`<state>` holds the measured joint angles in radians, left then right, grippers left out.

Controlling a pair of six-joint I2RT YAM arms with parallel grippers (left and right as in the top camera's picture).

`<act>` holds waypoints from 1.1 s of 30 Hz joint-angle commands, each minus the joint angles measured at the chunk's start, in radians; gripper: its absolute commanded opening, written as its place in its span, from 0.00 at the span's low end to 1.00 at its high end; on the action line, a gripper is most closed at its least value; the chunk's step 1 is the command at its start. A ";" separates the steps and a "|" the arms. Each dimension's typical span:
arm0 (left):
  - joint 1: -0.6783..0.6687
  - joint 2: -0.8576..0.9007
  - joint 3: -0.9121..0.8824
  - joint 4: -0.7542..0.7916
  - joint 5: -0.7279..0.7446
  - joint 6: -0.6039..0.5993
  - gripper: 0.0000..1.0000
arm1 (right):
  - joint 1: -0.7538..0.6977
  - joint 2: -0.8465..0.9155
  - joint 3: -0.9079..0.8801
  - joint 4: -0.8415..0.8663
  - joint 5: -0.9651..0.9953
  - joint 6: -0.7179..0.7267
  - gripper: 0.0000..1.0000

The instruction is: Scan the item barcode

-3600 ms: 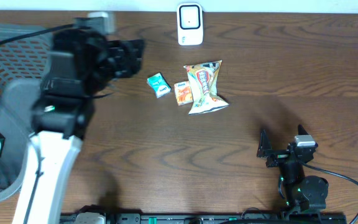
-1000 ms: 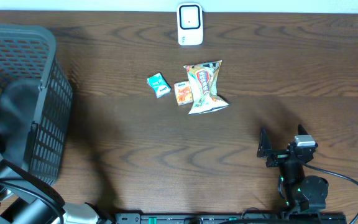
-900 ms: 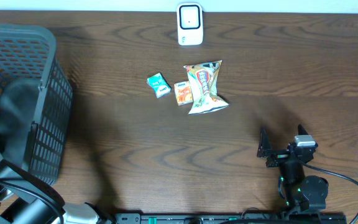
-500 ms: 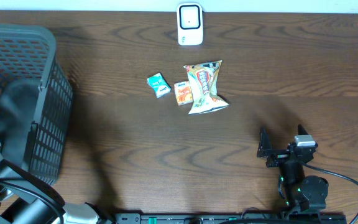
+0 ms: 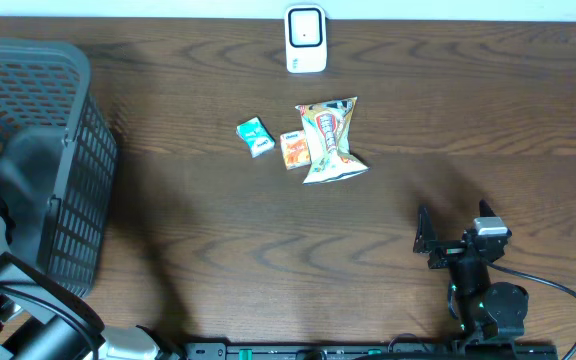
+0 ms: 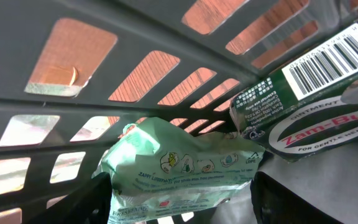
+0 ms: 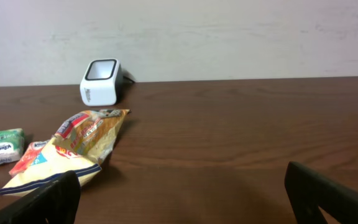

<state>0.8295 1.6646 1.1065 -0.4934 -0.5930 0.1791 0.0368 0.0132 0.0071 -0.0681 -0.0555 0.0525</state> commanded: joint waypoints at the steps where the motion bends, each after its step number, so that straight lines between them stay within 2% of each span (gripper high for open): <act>1: 0.005 -0.006 -0.001 -0.002 -0.003 0.034 0.69 | -0.005 -0.001 -0.001 -0.003 0.000 0.013 0.99; 4: 0.005 -0.006 -0.001 -0.009 -0.008 0.033 0.68 | -0.005 -0.001 -0.001 -0.003 0.000 0.013 0.99; 9: 0.006 -0.006 -0.002 -0.011 -0.182 -0.019 0.67 | -0.005 -0.001 -0.001 -0.003 0.000 0.013 0.99; 13: 0.017 -0.006 -0.002 -0.030 -0.182 -0.039 0.68 | -0.005 -0.001 -0.001 -0.003 0.000 0.013 0.99; 16: 0.045 -0.005 -0.003 -0.036 -0.147 -0.102 0.68 | -0.005 -0.001 -0.001 -0.003 0.000 0.013 0.99; 23: 0.114 -0.005 -0.003 -0.045 0.086 -0.102 0.67 | -0.005 -0.001 -0.001 -0.003 0.000 0.013 0.99; 26: 0.116 -0.005 -0.003 -0.047 0.093 -0.097 0.56 | -0.005 -0.001 -0.001 -0.003 0.000 0.013 0.99; 30: 0.112 -0.006 -0.003 -0.051 0.094 -0.093 0.26 | -0.005 -0.001 -0.001 -0.003 0.000 0.013 0.99; 33: 0.107 -0.006 -0.003 -0.055 0.096 -0.093 0.19 | -0.005 -0.001 -0.001 -0.003 0.000 0.013 0.99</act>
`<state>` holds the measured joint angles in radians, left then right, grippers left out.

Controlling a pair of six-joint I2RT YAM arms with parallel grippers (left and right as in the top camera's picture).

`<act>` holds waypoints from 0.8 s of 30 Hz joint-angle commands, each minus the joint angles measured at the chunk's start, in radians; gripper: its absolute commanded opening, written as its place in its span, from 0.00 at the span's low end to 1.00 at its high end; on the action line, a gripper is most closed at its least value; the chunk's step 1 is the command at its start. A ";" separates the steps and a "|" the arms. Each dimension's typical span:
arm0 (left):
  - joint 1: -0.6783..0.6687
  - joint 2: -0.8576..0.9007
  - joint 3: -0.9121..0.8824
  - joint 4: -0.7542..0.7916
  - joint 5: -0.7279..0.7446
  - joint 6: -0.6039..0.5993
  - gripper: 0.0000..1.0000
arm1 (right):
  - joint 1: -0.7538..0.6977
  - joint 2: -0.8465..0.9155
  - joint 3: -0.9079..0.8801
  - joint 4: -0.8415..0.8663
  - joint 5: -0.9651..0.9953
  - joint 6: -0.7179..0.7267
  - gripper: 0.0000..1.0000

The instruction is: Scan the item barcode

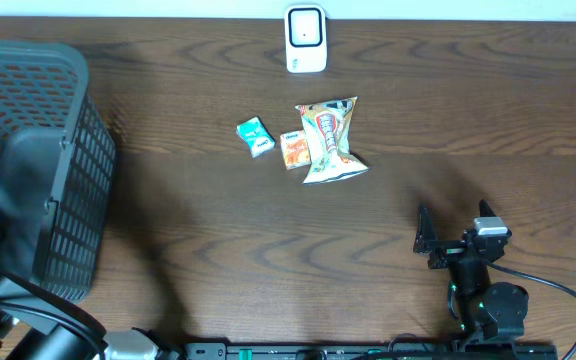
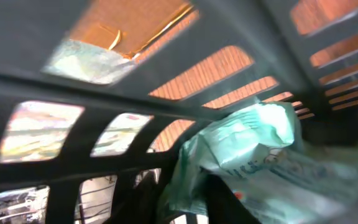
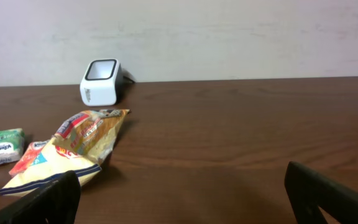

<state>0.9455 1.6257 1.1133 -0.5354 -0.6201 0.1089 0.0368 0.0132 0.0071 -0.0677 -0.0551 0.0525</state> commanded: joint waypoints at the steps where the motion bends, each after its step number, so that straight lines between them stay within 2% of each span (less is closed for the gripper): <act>1: -0.013 0.033 -0.010 -0.014 0.124 -0.024 0.19 | -0.005 -0.001 -0.001 -0.004 -0.001 0.013 0.99; 3: -0.027 0.033 -0.010 -0.012 0.124 -0.023 0.19 | -0.005 -0.001 -0.001 -0.004 -0.001 0.013 0.99; 5: -0.038 0.033 -0.010 -0.008 0.124 -0.023 0.24 | -0.005 -0.001 -0.001 -0.004 -0.001 0.013 0.99; 8: -0.056 0.033 -0.010 0.003 0.124 -0.013 0.39 | -0.005 -0.001 -0.001 -0.004 -0.001 0.013 0.99; 14: -0.079 0.033 -0.010 0.018 0.148 -0.005 0.57 | -0.005 -0.001 -0.001 -0.004 -0.001 0.013 0.99; 24: -0.080 0.033 -0.010 0.011 0.272 0.019 0.57 | -0.005 -0.001 -0.001 -0.004 -0.001 0.013 0.99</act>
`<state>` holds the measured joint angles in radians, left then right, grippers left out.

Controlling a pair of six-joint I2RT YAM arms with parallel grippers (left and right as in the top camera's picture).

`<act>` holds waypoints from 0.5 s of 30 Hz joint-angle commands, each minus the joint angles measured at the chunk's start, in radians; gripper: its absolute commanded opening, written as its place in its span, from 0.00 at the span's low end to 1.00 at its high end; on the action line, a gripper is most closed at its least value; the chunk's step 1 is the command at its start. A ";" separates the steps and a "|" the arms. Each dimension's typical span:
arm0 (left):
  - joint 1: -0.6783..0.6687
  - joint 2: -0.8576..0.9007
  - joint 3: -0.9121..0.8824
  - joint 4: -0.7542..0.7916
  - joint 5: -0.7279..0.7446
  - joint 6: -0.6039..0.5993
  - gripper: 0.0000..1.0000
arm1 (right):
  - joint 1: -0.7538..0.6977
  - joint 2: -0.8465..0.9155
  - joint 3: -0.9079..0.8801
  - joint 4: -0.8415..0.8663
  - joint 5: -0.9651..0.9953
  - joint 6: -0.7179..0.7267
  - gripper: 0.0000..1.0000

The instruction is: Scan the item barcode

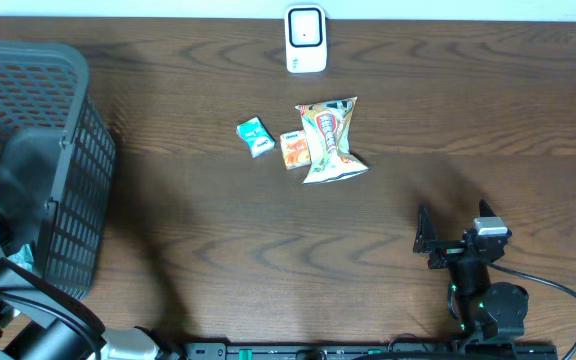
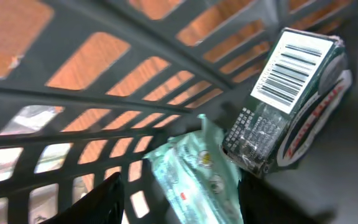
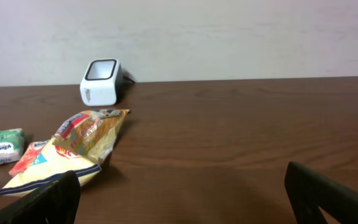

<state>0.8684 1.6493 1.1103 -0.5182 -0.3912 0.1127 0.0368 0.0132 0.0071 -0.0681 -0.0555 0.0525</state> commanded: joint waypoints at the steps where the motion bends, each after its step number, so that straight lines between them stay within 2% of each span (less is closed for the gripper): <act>1: -0.005 0.009 -0.007 -0.013 0.043 0.021 0.57 | -0.005 -0.001 -0.001 -0.003 0.000 0.013 0.99; 6: -0.031 -0.034 -0.005 -0.034 0.043 -0.029 0.57 | -0.005 -0.001 -0.001 -0.003 0.000 0.013 0.99; 10: -0.058 -0.117 -0.005 -0.048 0.062 -0.208 0.60 | -0.005 -0.001 -0.001 -0.003 0.000 0.013 0.99; 15: -0.060 -0.197 -0.005 -0.085 0.202 -0.404 0.68 | -0.005 -0.001 -0.001 -0.003 0.000 0.013 0.99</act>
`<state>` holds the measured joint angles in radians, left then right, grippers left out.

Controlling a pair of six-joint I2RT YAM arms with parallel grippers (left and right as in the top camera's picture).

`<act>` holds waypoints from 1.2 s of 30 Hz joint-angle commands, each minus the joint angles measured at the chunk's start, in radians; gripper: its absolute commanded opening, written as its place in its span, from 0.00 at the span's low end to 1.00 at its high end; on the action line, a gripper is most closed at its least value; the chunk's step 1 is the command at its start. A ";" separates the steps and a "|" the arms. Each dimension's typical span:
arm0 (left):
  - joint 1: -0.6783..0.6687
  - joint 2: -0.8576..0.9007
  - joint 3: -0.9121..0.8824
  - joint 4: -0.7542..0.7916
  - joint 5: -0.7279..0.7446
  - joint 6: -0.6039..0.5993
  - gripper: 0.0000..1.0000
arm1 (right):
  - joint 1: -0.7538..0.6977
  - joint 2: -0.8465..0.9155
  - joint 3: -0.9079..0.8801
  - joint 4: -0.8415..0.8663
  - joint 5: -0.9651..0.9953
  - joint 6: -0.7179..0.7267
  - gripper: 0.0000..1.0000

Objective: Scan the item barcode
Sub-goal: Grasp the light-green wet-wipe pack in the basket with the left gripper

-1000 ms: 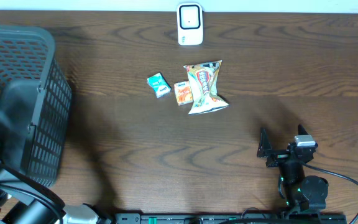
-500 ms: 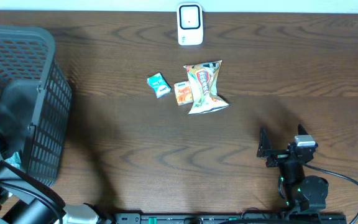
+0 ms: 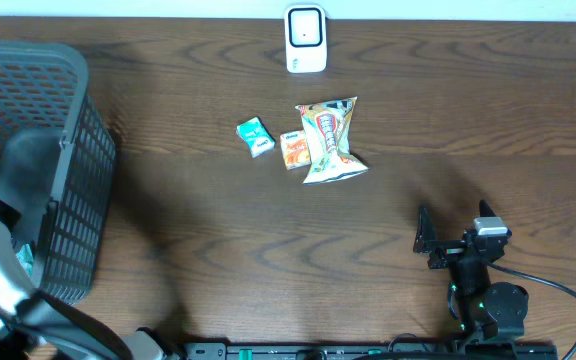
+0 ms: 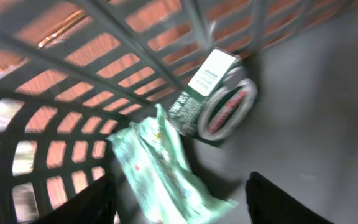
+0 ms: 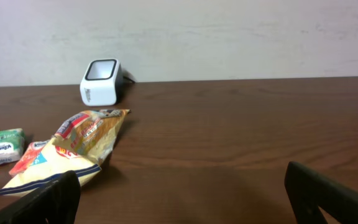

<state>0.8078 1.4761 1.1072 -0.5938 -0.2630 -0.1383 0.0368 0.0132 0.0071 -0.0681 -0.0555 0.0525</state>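
My left gripper (image 4: 180, 200) is inside the grey mesh basket (image 3: 28, 150), jaws open wide. A pale green pouch (image 4: 160, 168) lies on the basket floor between the fingers, blurred. Beyond it a dark green box (image 4: 219, 93) with a white barcode label leans against the basket wall. The white barcode scanner (image 3: 306, 38) stands at the table's far edge, also seen as the scanner (image 5: 101, 81) in the right wrist view. My right gripper (image 3: 455, 225) rests open near the front right with nothing in it.
On the table's middle lie a chip bag (image 3: 330, 140), a small orange pack (image 3: 293, 149) and a small green pack (image 3: 255, 135). The basket's mesh walls (image 4: 104, 68) enclose my left gripper closely. A pale wall runs behind the table.
The left wrist has drawn back from the items: the dark green box and the pouch now look smaller and farther off. The jaws are still open. My right arm has not moved.
My left gripper was open in the basket over the green pouch, with the barcoded box at its right. Then it was pressed close to the pouch, then open beside both items, and now stands farther back. Nothing left the basket. The right arm stayed still.
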 commanded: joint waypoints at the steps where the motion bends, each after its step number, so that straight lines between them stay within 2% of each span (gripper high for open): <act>1: 0.000 -0.024 -0.002 -0.016 0.073 -0.174 0.69 | -0.005 -0.001 -0.001 -0.003 0.000 0.013 0.99; 11: 0.001 0.074 -0.079 0.005 0.045 -0.267 0.68 | -0.005 -0.001 -0.001 -0.003 0.000 0.013 0.99; 18: 0.002 0.141 -0.114 0.002 -0.068 -0.362 0.68 | -0.005 -0.001 -0.001 -0.003 0.000 0.013 0.99; 26: 0.002 0.193 -0.185 0.109 -0.067 -0.364 0.68 | -0.005 -0.001 -0.001 -0.003 0.000 0.013 0.99; 27: 0.002 0.195 -0.185 0.111 -0.067 -0.363 0.65 | -0.005 -0.001 -0.001 -0.003 0.000 0.013 0.99; 32: 0.002 0.196 -0.185 0.117 -0.067 -0.317 0.26 | -0.005 -0.001 -0.001 -0.003 0.000 0.013 0.99; 33: 0.002 0.196 -0.185 0.116 -0.067 -0.311 0.14 | -0.005 -0.001 -0.001 -0.003 0.000 0.013 0.99; 34: 0.002 0.195 -0.185 0.113 -0.067 -0.304 0.08 | -0.005 -0.001 -0.001 -0.003 0.000 0.013 0.99; 36: 0.001 0.190 -0.182 0.100 -0.066 -0.304 0.07 | -0.005 -0.001 -0.001 -0.003 0.000 0.013 1.00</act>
<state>0.8104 1.6493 0.9344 -0.4747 -0.3614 -0.4553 0.0368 0.0132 0.0071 -0.0681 -0.0555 0.0525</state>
